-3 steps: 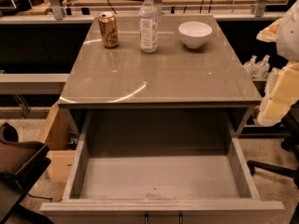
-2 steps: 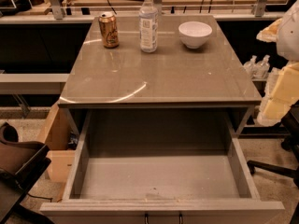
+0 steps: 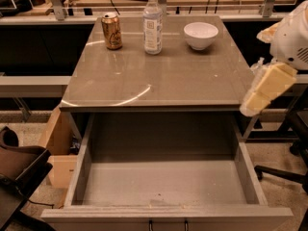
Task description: Place blue plastic bottle into top drawer
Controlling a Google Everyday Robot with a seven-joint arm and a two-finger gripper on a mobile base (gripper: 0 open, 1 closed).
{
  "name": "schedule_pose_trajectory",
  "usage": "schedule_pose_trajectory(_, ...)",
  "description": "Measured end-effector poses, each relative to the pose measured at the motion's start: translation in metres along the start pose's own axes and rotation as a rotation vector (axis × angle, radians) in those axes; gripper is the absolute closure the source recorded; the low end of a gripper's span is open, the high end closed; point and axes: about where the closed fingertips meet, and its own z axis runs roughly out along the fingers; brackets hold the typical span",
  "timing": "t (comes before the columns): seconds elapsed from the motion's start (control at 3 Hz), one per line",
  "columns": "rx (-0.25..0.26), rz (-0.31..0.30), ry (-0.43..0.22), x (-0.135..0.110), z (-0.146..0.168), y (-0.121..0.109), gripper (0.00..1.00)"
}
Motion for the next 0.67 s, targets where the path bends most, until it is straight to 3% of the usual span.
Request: schedule_pose_trajectory(0.67,0.104,0.111,-0.356,-0.057,0.047,-0.056,0.00)
